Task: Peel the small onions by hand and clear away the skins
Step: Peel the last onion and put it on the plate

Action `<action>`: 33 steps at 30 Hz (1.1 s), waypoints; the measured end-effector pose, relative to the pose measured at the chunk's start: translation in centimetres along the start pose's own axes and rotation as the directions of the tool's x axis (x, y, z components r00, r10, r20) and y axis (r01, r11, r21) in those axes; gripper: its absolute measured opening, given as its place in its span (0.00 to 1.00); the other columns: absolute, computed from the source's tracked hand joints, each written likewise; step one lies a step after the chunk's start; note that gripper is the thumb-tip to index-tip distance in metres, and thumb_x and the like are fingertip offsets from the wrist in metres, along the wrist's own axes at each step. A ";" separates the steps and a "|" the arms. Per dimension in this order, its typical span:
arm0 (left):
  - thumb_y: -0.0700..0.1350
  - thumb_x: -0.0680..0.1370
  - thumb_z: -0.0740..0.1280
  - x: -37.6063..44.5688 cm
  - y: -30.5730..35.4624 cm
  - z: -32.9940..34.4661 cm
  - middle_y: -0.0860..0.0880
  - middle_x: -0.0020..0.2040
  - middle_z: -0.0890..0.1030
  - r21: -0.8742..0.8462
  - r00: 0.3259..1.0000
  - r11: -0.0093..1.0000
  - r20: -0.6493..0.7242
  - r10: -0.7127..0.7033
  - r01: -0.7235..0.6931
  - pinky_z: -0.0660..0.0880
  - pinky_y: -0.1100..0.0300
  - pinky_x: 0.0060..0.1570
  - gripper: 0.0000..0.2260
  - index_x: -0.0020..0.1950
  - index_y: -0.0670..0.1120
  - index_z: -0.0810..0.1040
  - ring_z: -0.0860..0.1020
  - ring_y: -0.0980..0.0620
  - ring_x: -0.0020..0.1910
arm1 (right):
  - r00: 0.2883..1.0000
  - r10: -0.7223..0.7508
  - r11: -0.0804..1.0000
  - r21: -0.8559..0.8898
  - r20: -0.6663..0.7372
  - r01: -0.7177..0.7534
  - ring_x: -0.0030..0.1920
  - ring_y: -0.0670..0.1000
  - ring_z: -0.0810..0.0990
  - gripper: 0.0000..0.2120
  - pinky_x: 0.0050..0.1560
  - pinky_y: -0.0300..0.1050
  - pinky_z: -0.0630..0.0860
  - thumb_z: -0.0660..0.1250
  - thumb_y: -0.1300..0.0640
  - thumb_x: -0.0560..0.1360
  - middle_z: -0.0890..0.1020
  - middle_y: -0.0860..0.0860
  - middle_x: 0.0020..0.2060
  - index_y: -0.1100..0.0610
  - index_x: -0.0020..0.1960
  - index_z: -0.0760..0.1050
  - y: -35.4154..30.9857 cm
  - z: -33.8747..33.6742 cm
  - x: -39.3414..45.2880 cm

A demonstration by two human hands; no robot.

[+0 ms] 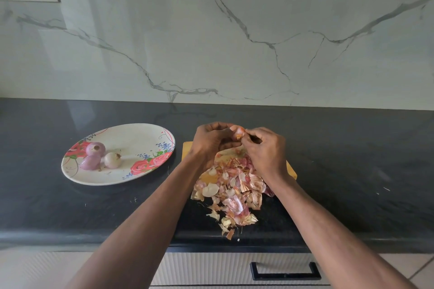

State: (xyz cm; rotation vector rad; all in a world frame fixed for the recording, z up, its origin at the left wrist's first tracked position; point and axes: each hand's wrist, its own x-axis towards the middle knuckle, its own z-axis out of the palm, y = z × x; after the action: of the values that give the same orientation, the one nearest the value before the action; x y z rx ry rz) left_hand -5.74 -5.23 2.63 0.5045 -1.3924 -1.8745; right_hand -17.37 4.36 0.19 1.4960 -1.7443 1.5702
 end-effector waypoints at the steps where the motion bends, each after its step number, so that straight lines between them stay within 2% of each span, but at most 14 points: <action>1: 0.34 0.78 0.69 0.0 0.0 0.0 0.41 0.40 0.84 0.013 1.000 1.000 0.004 0.007 -0.007 0.84 0.55 0.45 0.03 0.48 0.34 0.82 0.84 0.46 0.39 | 1.000 -0.002 1.000 -0.009 -0.005 0.002 0.34 0.48 0.82 0.02 0.32 0.44 0.79 0.75 0.65 0.73 0.84 0.53 0.36 0.64 0.46 0.85 0.0 0.0 0.0; 2: 0.34 0.78 0.69 0.0 0.0 0.0 0.41 0.39 0.84 0.029 1.000 0.999 0.008 0.014 -0.014 0.84 0.55 0.45 0.03 0.47 0.35 0.82 0.84 0.47 0.38 | 1.000 -0.005 1.000 -0.021 -0.010 0.005 0.32 0.49 0.80 0.01 0.30 0.46 0.78 0.75 0.65 0.73 0.83 0.53 0.35 0.63 0.44 0.85 0.0 0.1 0.0; 5: 0.33 0.78 0.69 0.1 -0.2 0.1 0.42 0.39 0.84 0.067 1.000 0.997 0.016 0.028 -0.028 0.84 0.55 0.44 0.03 0.46 0.36 0.83 0.84 0.48 0.38 | 1.000 -0.002 0.998 -0.070 -0.029 0.000 0.28 0.51 0.76 0.09 0.26 0.52 0.74 0.74 0.62 0.75 0.79 0.52 0.30 0.63 0.36 0.80 0.1 0.2 0.0; 9: 0.33 0.79 0.67 -0.1 -0.2 0.1 0.41 0.39 0.84 0.046 0.999 0.999 0.034 0.006 -0.008 0.83 0.57 0.43 0.04 0.47 0.35 0.82 0.83 0.47 0.37 | 0.999 0.011 0.998 -0.066 -0.030 -0.013 0.28 0.51 0.75 0.11 0.26 0.53 0.73 0.72 0.62 0.75 0.77 0.51 0.30 0.61 0.35 0.77 0.1 0.1 0.0; 12: 0.32 0.79 0.66 0.1 0.1 -0.1 0.41 0.42 0.84 -0.023 0.998 0.999 0.047 -0.039 0.040 0.83 0.57 0.43 0.04 0.51 0.34 0.81 0.84 0.47 0.38 | 0.997 0.069 0.998 -0.002 -0.022 -0.069 0.30 0.51 0.76 0.10 0.29 0.53 0.75 0.68 0.59 0.75 0.78 0.51 0.31 0.61 0.36 0.78 -0.3 0.1 0.0; 16: 0.31 0.81 0.62 0.3 0.6 -0.3 0.37 0.48 0.84 -0.143 0.995 0.985 0.043 -0.095 0.101 0.84 0.54 0.47 0.08 0.56 0.34 0.78 0.84 0.43 0.44 | 0.976 0.216 0.972 0.098 -0.012 -0.214 0.34 0.49 0.80 0.05 0.34 0.48 0.79 0.69 0.64 0.77 0.82 0.50 0.35 0.59 0.43 0.82 -0.7 0.2 0.2; 18: 0.32 0.82 0.60 0.3 0.8 -0.3 0.36 0.51 0.83 -0.192 0.992 0.974 0.047 -0.117 0.124 0.84 0.55 0.48 0.09 0.57 0.35 0.78 0.84 0.42 0.47 | 0.966 0.259 0.960 0.112 -0.017 -0.256 0.34 0.48 0.81 0.05 0.35 0.50 0.79 0.68 0.62 0.79 0.83 0.49 0.35 0.59 0.46 0.83 -0.6 0.3 0.3; 20: 0.32 0.81 0.60 0.3 0.9 -0.4 0.36 0.54 0.81 -0.212 0.990 0.968 0.056 -0.126 0.135 0.84 0.55 0.47 0.09 0.57 0.35 0.78 0.83 0.42 0.49 | 0.970 0.243 0.968 0.076 -0.019 -0.241 0.32 0.49 0.79 0.07 0.33 0.53 0.78 0.69 0.60 0.80 0.82 0.50 0.34 0.59 0.44 0.82 -0.4 0.4 0.4; 21: 0.32 0.82 0.60 0.3 0.8 -0.5 0.36 0.54 0.81 -0.210 0.990 0.968 0.060 -0.126 0.136 0.84 0.55 0.47 0.09 0.57 0.35 0.78 0.83 0.41 0.49 | 0.975 0.223 0.974 0.051 -0.015 -0.222 0.34 0.47 0.79 0.05 0.35 0.51 0.79 0.70 0.61 0.79 0.82 0.50 0.37 0.59 0.45 0.82 -0.3 0.4 0.4; 22: 0.32 0.82 0.60 0.4 0.8 -0.5 0.36 0.54 0.82 -0.207 0.990 0.969 0.062 -0.124 0.134 0.84 0.54 0.48 0.09 0.57 0.35 0.78 0.83 0.41 0.49 | 0.979 0.202 0.979 0.042 -0.002 -0.201 0.39 0.46 0.80 0.02 0.41 0.47 0.81 0.71 0.63 0.78 0.83 0.49 0.43 0.60 0.49 0.82 -0.3 0.3 0.4; 24: 0.31 0.82 0.60 0.4 0.8 -0.6 0.37 0.52 0.82 -0.208 0.991 0.970 0.064 -0.115 0.126 0.83 0.53 0.51 0.09 0.57 0.35 0.78 0.84 0.43 0.48 | 0.983 0.185 0.981 0.051 0.006 -0.185 0.48 0.45 0.81 0.11 0.50 0.39 0.81 0.72 0.63 0.76 0.81 0.48 0.51 0.60 0.58 0.82 -0.3 0.3 0.5; 26: 0.30 0.81 0.60 0.4 0.8 -0.7 0.37 0.50 0.83 -0.215 0.992 0.970 0.069 -0.102 0.115 0.83 0.52 0.52 0.09 0.57 0.35 0.78 0.84 0.44 0.47 | 0.989 0.145 0.988 0.060 -0.005 -0.144 0.46 0.41 0.80 0.11 0.47 0.34 0.79 0.74 0.61 0.76 0.81 0.47 0.47 0.62 0.57 0.83 -0.4 0.2 0.5; 30: 0.30 0.80 0.63 0.2 0.9 -0.5 0.39 0.48 0.84 -0.213 0.993 0.971 0.070 -0.092 0.105 0.83 0.51 0.51 0.08 0.57 0.35 0.78 0.85 0.45 0.45 | 0.999 0.041 0.999 -0.004 -0.005 -0.041 0.40 0.38 0.78 0.08 0.40 0.28 0.76 0.73 0.64 0.76 0.83 0.52 0.44 0.64 0.54 0.84 -0.3 0.4 0.3; 33: 0.30 0.78 0.66 0.0 0.9 -0.5 0.39 0.47 0.85 -0.191 0.995 0.978 0.066 -0.073 0.084 0.84 0.53 0.48 0.07 0.56 0.35 0.79 0.85 0.45 0.44 | 0.999 -0.033 0.996 -0.084 0.018 0.034 0.36 0.44 0.79 0.05 0.35 0.34 0.78 0.72 0.65 0.76 0.83 0.54 0.42 0.65 0.51 0.84 0.1 0.3 0.3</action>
State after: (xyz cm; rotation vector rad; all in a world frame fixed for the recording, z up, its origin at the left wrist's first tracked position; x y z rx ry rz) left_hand -5.15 -5.69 3.35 0.4153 -1.2256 -2.0780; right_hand -17.42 3.97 0.29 1.4940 -1.7621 1.4532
